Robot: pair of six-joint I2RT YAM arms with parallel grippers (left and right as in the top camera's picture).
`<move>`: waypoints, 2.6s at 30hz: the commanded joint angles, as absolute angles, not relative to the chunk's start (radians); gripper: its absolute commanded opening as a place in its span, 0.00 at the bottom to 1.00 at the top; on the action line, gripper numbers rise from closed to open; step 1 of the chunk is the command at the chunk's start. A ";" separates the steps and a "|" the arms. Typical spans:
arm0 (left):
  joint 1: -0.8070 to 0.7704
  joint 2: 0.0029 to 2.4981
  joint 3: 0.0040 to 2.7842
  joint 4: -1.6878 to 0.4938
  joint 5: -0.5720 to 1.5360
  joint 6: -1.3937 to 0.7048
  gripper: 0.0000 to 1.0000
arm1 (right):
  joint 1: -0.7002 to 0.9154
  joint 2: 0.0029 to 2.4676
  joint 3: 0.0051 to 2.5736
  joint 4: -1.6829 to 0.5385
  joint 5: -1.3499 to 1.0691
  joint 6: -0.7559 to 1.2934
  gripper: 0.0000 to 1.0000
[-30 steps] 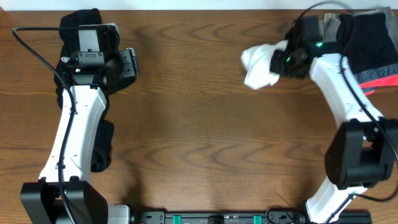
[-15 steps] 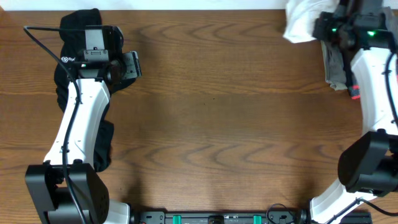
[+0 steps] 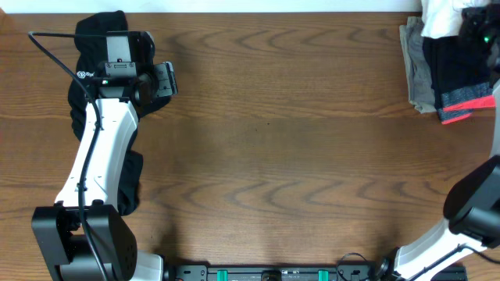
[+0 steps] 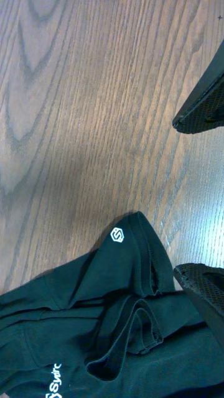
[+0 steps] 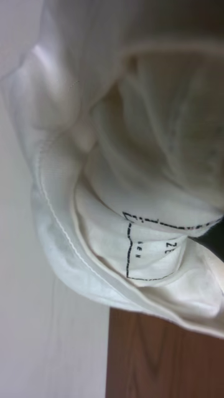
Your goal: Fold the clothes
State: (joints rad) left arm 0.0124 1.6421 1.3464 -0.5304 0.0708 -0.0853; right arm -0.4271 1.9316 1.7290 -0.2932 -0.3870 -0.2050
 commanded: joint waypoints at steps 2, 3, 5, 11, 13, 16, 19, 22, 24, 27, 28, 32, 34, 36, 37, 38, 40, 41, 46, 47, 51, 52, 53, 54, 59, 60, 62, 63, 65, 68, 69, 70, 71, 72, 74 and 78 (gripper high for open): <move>0.017 1.649 1.359 -0.528 0.059 -0.084 0.68 | -0.506 2.021 1.747 -0.241 -0.538 -0.259 0.01; 0.017 1.649 1.359 -0.529 0.059 -0.084 0.69 | -0.521 2.042 1.747 -0.234 -0.556 -0.259 0.01; 0.016 1.649 1.359 -0.528 0.059 -0.085 0.68 | -0.543 2.078 1.747 -0.231 -0.569 -0.259 0.01; 0.015 1.649 1.359 -0.525 0.060 -0.088 0.69 | -0.605 2.183 1.747 -0.266 -0.570 -0.259 0.01; 0.015 1.649 1.359 -0.524 0.059 -0.088 0.69 | -0.622 2.199 1.747 -0.297 -0.573 -0.258 0.15; 0.015 1.649 1.359 -0.509 0.060 -0.088 0.69 | -0.645 2.203 1.747 -0.377 -0.561 -0.258 0.71; 0.015 1.649 1.359 -0.494 0.060 -0.093 0.68 | -0.672 2.187 1.747 -0.463 -0.551 -0.207 0.72; 0.015 1.649 1.359 -0.490 0.068 -0.093 0.68 | -0.699 2.149 1.747 -0.557 -0.552 -0.146 0.61; 0.015 1.649 1.359 -0.491 0.068 -0.093 0.69 | -0.720 2.109 1.747 -0.620 -0.587 -0.105 0.54; 0.015 1.649 1.359 -0.491 0.068 -0.093 0.68 | -0.741 2.042 1.747 -0.688 -0.648 -0.115 0.30; 0.015 1.649 1.359 -0.491 0.068 -0.092 0.69 | -0.745 2.021 1.747 -0.701 -0.655 -0.139 0.21; 0.015 1.649 1.359 -0.490 0.068 -0.092 0.68 | -0.738 1.932 1.747 -0.726 -0.646 -0.273 0.01; 0.015 1.649 1.359 -0.490 0.068 -0.092 0.68 | -0.711 1.904 1.747 -0.699 -0.595 -0.340 0.01; 0.015 1.649 1.359 -0.489 0.067 -0.092 0.68 | -0.681 1.903 1.747 -0.650 -0.513 -0.377 0.01; 0.015 1.649 1.359 -0.488 0.067 -0.092 0.68 | -0.662 1.912 1.745 -0.618 -0.453 -0.398 0.01; 0.015 1.649 1.359 -0.487 0.067 -0.092 0.69 | -0.644 1.921 1.745 -0.588 -0.403 -0.407 0.01; 0.015 1.649 1.359 -0.484 0.067 -0.092 0.68 | -0.607 1.954 1.745 -0.509 -0.315 -0.409 0.01; 0.015 1.649 1.359 -0.480 0.067 -0.092 0.68 | -0.590 1.976 1.745 -0.461 -0.276 -0.409 0.01; 0.015 1.649 1.359 -0.463 0.067 -0.092 0.68 | -0.552 2.106 1.745 -0.196 -0.139 -0.354 0.02; 0.015 1.649 1.359 -0.461 0.067 -0.091 0.68 | -0.552 2.134 1.745 -0.138 -0.138 -0.344 0.07; 0.015 1.649 1.359 -0.459 0.066 -0.091 0.68 | -0.550 2.253 1.745 0.067 -0.141 -0.326 0.38; 0.015 1.650 1.359 -0.459 0.066 -0.091 0.68 | -0.550 2.288 1.745 0.110 -0.146 -0.326 0.40; 0.015 1.650 1.359 -0.460 0.066 -0.091 0.68 | -0.549 2.323 1.745 0.144 -0.147 -0.326 0.43; 0.015 1.650 1.359 -0.460 0.066 -0.091 0.68 | -0.549 2.358 1.745 0.168 -0.147 -0.325 0.45; 0.015 1.663 1.359 -0.453 0.066 -0.091 0.68 | -0.546 2.528 1.745 0.190 -0.147 -0.281 0.51; 0.015 1.668 1.359 -0.451 0.066 -0.091 0.68 | -0.546 2.557 1.745 0.189 -0.147 -0.268 0.54; 0.015 1.678 1.359 -0.446 0.066 -0.091 0.68 | -0.546 2.609 1.745 0.184 -0.146 -0.240 0.59; 0.015 1.682 1.359 -0.445 0.066 -0.091 0.68 | -0.547 2.624 1.745 0.182 -0.146 -0.229 0.61; 0.015 1.692 1.359 -0.442 0.067 -0.091 0.68 | -0.546 2.631 1.745 0.179 -0.147 -0.210 0.66; 0.015 1.704 1.359 -0.442 0.067 -0.091 0.68 | -0.546 2.598 1.746 0.185 -0.163 -0.205 0.72; 0.015 1.706 1.359 -0.441 0.067 -0.091 0.68 | -0.546 2.573 1.747 0.184 -0.171 -0.205 0.73; 0.015 1.708 1.359 -0.441 0.066 -0.091 0.68 | -0.545 2.548 1.747 0.185 -0.178 -0.205 0.73; 0.015 1.709 1.359 -0.440 0.066 -0.091 0.68 | -0.543 2.521 1.747 0.188 -0.189 -0.205 0.74; 0.016 1.709 1.359 -0.439 0.066 -0.091 0.68 | -0.541 2.479 1.747 0.192 -0.209 -0.205 0.76; 0.016 1.709 1.359 -0.435 0.066 -0.091 0.68 | -0.535 2.416 1.747 0.202 -0.242 -0.205 0.79; 0.016 1.710 1.359 -0.427 0.066 -0.091 0.68 | -0.508 2.294 1.747 0.210 -0.304 -0.194 0.79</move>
State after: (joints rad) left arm 0.0120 1.7042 1.3464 -0.4362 0.0711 -0.0856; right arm -0.5587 2.3993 1.7580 0.2077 -0.2134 -0.2073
